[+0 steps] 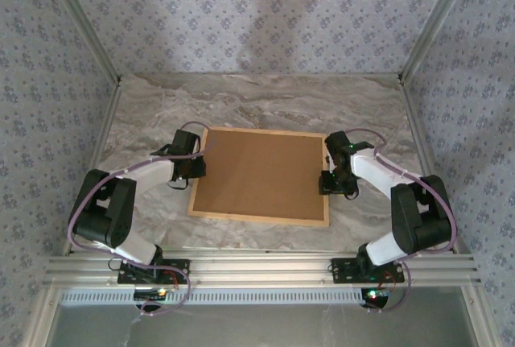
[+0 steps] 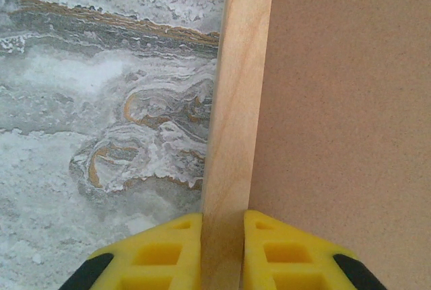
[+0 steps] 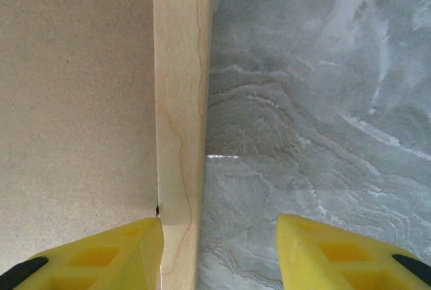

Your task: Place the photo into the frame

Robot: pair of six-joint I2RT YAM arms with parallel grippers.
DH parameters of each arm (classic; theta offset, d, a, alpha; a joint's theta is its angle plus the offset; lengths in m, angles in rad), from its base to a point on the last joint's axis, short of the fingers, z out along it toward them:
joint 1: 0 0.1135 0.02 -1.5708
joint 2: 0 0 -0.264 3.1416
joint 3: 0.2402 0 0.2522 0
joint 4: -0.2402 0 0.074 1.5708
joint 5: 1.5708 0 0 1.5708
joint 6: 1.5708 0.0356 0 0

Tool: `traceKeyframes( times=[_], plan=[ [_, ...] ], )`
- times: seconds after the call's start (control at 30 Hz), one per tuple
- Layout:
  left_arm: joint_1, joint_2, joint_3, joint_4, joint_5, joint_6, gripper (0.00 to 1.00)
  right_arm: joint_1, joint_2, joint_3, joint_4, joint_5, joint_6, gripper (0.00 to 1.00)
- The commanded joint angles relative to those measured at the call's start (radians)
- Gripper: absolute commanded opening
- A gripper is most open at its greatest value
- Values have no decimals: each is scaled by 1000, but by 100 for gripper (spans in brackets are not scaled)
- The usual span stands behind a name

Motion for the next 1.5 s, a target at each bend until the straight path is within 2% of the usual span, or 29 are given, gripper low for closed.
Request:
traceKeyframes(
  times=[0.0,0.57,0.67,0.9,1.2,1.47],
  plan=[
    [-15,43,-44,-76,31,0,19,1,6,-8,-2,-18,19,49],
    [-16,56,-42,-65,40,1,19,19,70,-17,84,-47,27,48],
    [-16,58,-41,-67,39,3,19,16,50,-11,66,-87,27,50],
    [-16,58,-43,-65,39,1,19,-22,-35,2,-5,-52,3,55],
    [-16,62,-39,-64,41,5,19,-46,-7,-20,9,-30,-6,48],
    [-16,64,-40,-65,40,4,19,-40,49,-27,57,-35,-12,48]
  ],
)
